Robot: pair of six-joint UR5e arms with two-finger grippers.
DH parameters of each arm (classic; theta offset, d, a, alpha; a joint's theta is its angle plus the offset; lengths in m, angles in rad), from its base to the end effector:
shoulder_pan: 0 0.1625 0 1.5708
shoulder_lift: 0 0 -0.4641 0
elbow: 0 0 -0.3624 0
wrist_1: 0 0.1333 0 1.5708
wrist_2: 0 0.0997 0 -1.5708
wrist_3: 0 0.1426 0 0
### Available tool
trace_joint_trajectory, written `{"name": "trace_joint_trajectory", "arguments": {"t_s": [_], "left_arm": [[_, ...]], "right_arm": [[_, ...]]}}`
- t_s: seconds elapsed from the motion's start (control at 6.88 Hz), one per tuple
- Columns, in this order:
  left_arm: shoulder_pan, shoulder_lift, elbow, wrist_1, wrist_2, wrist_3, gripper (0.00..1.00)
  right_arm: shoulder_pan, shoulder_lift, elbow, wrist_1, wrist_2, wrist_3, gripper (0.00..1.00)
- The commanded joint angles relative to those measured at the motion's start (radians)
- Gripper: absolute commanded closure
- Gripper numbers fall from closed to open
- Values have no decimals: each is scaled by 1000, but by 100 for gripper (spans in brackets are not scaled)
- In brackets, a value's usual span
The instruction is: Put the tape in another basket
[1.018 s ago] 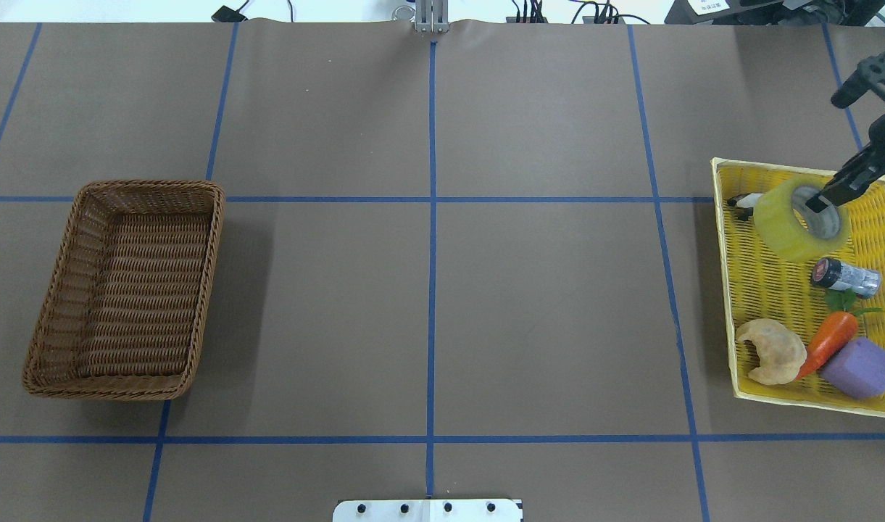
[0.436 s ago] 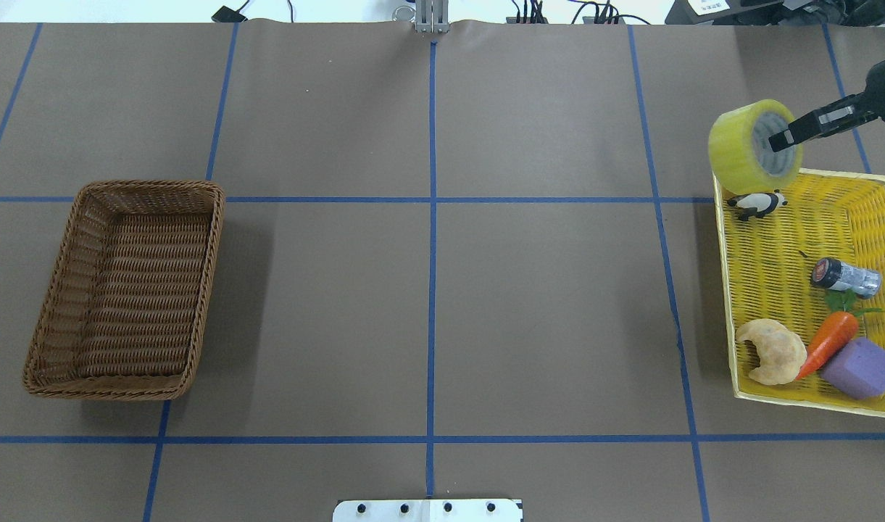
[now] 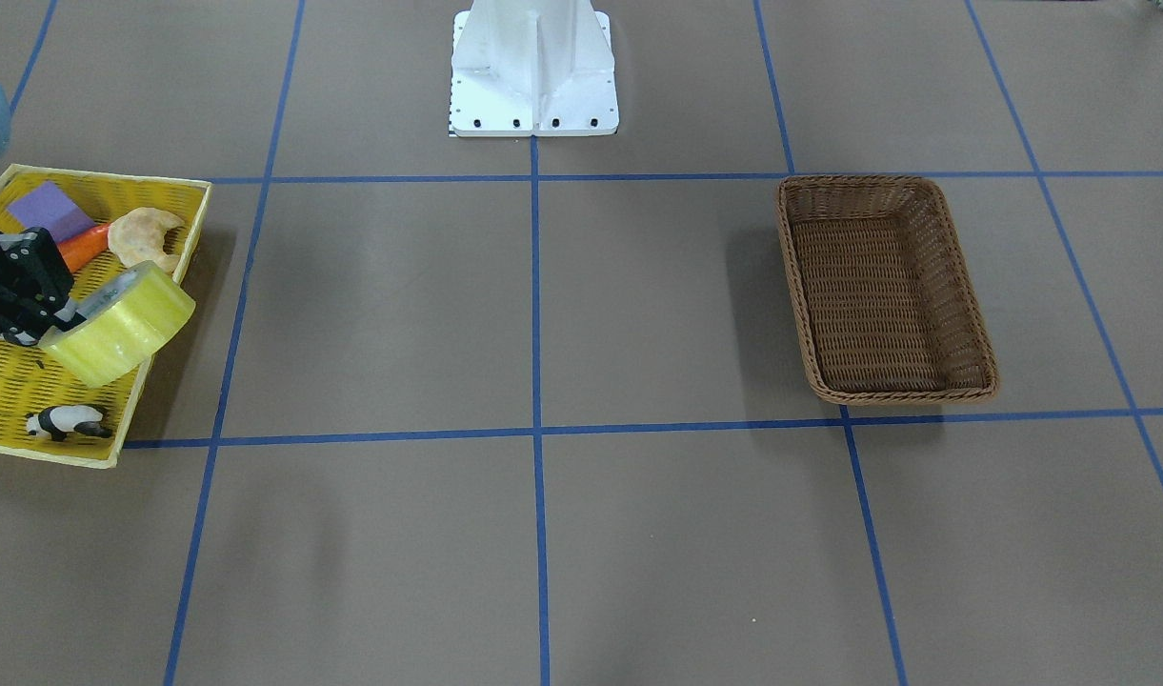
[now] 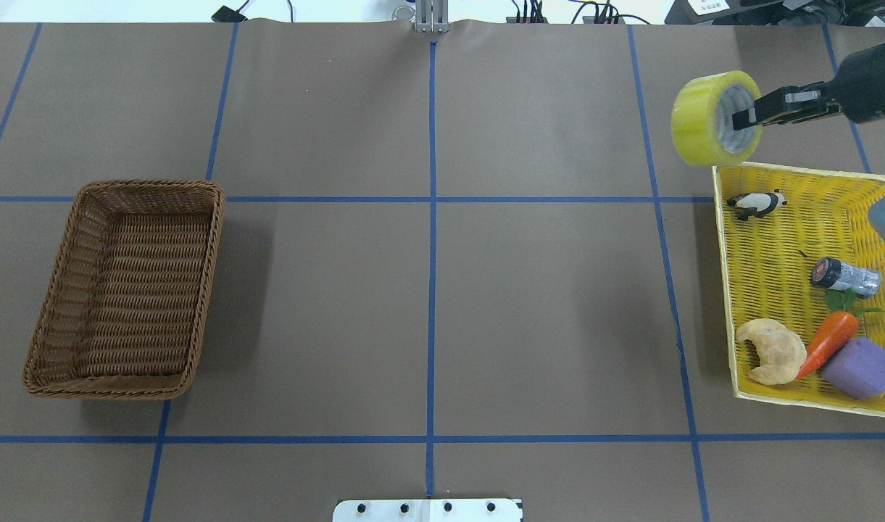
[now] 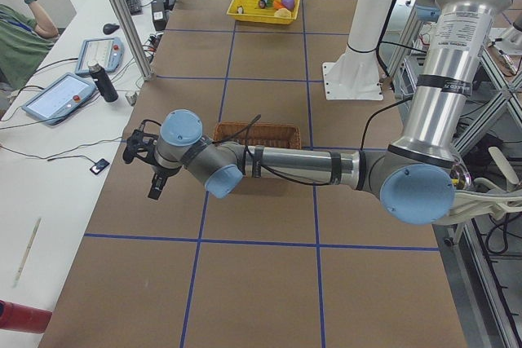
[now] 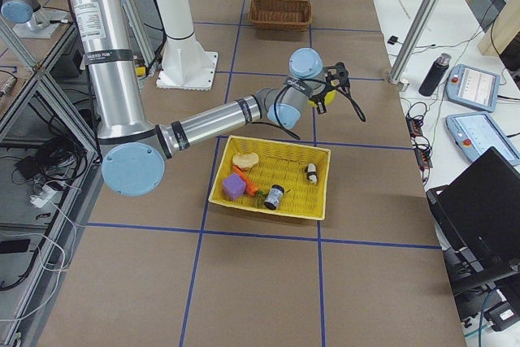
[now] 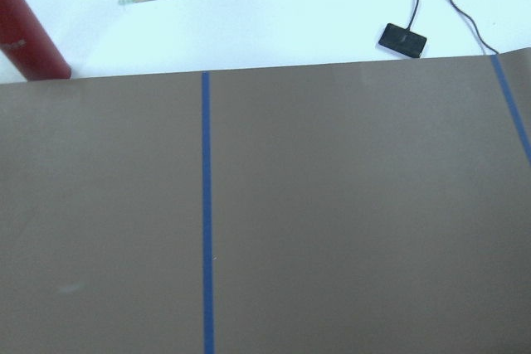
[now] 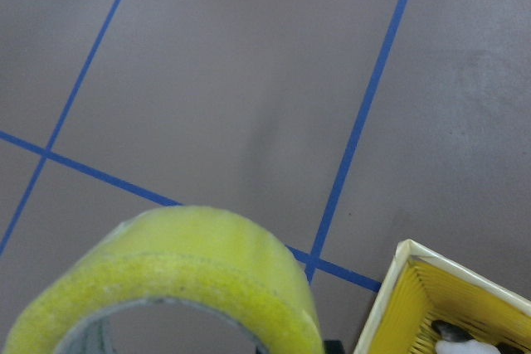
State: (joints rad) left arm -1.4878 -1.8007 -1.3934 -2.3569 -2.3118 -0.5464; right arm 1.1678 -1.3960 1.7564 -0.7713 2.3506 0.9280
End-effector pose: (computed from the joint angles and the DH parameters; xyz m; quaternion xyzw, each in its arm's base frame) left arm 0.0139 -0.6135 0.5916 0.2585 0.4319 -0.0520 0.8625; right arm -0.1863 -0.5213 0.4408 0.2024 -0.5631 -0.0004 0.8013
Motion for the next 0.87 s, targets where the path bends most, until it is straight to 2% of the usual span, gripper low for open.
{"name": "trace_joint_trajectory", "arguments": {"t_s": [0.0,0.15,0.29,0.44,0.73], "left_arm": [[76,-9,-7,-261,-3,-376,2],[133,-9,-6,-397,-1,-617,3],[208,-32,-7,-509,5,-856,3],[281,-76,-10,-531,3,-1052,3],[441,-167,-74,-535,-1,-1333,3]], "right_arm": [[-66,2,-5,204,-85,290,100],[-89,2,6,310,-99,460,100],[-155,2,5,416,-173,585,100],[-219,5,0,467,-227,636,100],[-298,56,3,469,-225,655,100]]}}
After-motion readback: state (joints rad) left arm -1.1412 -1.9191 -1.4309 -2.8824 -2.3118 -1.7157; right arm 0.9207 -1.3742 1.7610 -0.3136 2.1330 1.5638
